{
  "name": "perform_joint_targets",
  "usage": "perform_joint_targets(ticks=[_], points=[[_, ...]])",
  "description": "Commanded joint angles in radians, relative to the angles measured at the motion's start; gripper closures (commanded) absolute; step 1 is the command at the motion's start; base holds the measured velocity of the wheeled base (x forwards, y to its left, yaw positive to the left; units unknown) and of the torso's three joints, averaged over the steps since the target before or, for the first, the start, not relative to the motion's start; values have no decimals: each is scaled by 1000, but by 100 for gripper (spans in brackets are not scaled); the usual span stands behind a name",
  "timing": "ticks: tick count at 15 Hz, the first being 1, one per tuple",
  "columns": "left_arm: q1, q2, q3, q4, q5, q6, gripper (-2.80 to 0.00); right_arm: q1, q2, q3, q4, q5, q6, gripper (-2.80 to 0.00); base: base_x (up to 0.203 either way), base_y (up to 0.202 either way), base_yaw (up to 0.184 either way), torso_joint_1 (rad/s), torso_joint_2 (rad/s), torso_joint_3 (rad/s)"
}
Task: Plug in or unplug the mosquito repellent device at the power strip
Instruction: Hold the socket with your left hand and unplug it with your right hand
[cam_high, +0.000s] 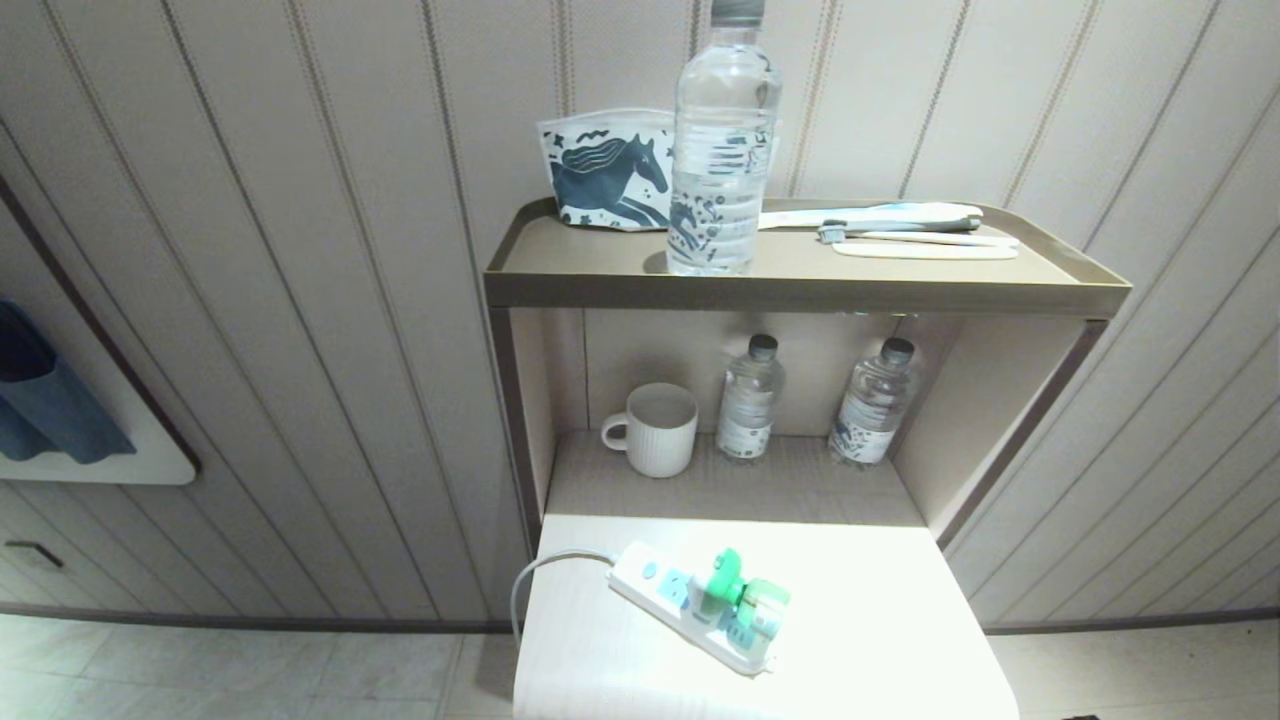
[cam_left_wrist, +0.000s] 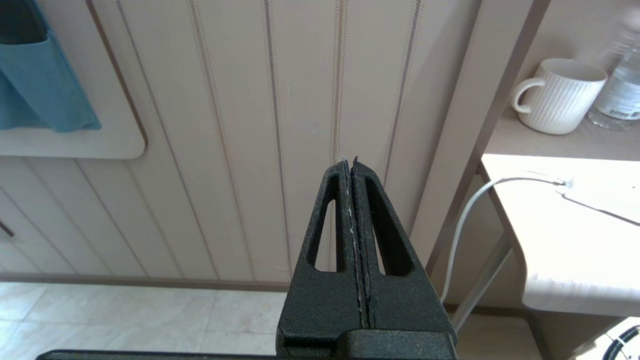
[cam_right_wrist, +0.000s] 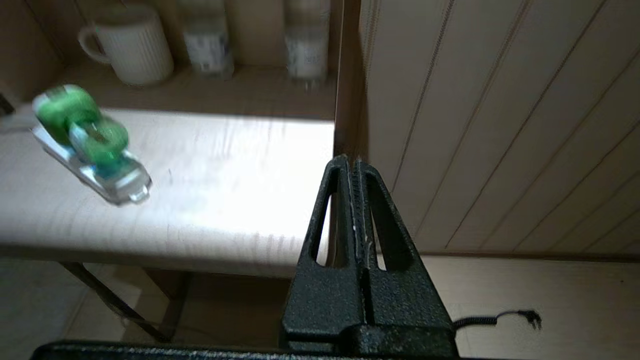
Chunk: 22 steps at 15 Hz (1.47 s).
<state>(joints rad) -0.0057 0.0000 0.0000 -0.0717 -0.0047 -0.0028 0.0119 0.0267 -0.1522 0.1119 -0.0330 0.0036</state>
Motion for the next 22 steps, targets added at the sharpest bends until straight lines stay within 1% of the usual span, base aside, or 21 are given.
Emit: perform_joint_targets(ticks=[1, 2, 3, 6, 7, 8, 9, 10, 12, 14, 15, 16, 17, 18, 21, 22], points=[[0, 0, 0, 0, 0, 0, 0, 5, 123, -289, 115, 7, -1, 0, 0, 0, 0, 0, 0, 0], [0, 0, 0, 0, 0, 0, 0, 6, 212, -428, 178, 23, -2, 0, 0, 0, 0, 0, 0, 0], [0, 0, 0, 0, 0, 0, 0, 5, 331, -537, 230, 51, -2, 0, 0, 0, 0, 0, 0, 0], [1, 0, 0, 0, 0, 0, 0, 12, 691, -783, 318, 113, -2, 0, 0, 0, 0, 0, 0, 0], [0, 0, 0, 0, 0, 0, 0, 28, 808, -858, 346, 123, -2, 0, 0, 0, 0, 0, 0, 0], [0, 0, 0, 0, 0, 0, 0, 64, 930, -953, 394, 131, 0, 0, 0, 0, 0, 0, 0, 0], [0, 0, 0, 0, 0, 0, 0, 117, 1049, -1067, 473, 136, 1, 0, 0, 0, 0, 0, 0, 0], [1, 0, 0, 0, 0, 0, 0, 187, 1152, -1175, 569, 136, -2, 0, 0, 0, 0, 0, 0, 0], [0, 0, 0, 0, 0, 0, 0, 415, 1321, -1333, 768, 119, -22, 0, 0, 0, 0, 0, 0, 0], [1, 0, 0, 0, 0, 0, 0, 609, 1439, -1400, 883, 99, -23, 0, 0, 0, 0, 0, 0, 0], [1, 0, 0, 0, 0, 0, 0, 675, 1492, -1409, 917, 87, -15, 0, 0, 0, 0, 0, 0, 0], [1, 0, 0, 0, 0, 0, 0, 709, 1537, -1408, 938, 67, -7, 0, 0, 0, 0, 0, 0, 0], [0, 0, 0, 0, 0, 0, 0, 728, 1570, -1401, 947, 43, -4, -280, 0, 0, 0, 0, 0, 0], [0, 0, 0, 0, 0, 0, 0, 746, 1599, -1391, 942, 11, -3, -280, 0, 0, 0, 0, 0, 0], [1, 0, 0, 0, 0, 0, 0, 782, 1699, -1393, 833, -88, -9, -280, 0, 0, 0, 0, 0, 0], [1, 0, 0, 0, 0, 0, 0, 796, 1734, -1411, 818, -121, -10, -280, 0, 0, 0, 0, 0, 0]])
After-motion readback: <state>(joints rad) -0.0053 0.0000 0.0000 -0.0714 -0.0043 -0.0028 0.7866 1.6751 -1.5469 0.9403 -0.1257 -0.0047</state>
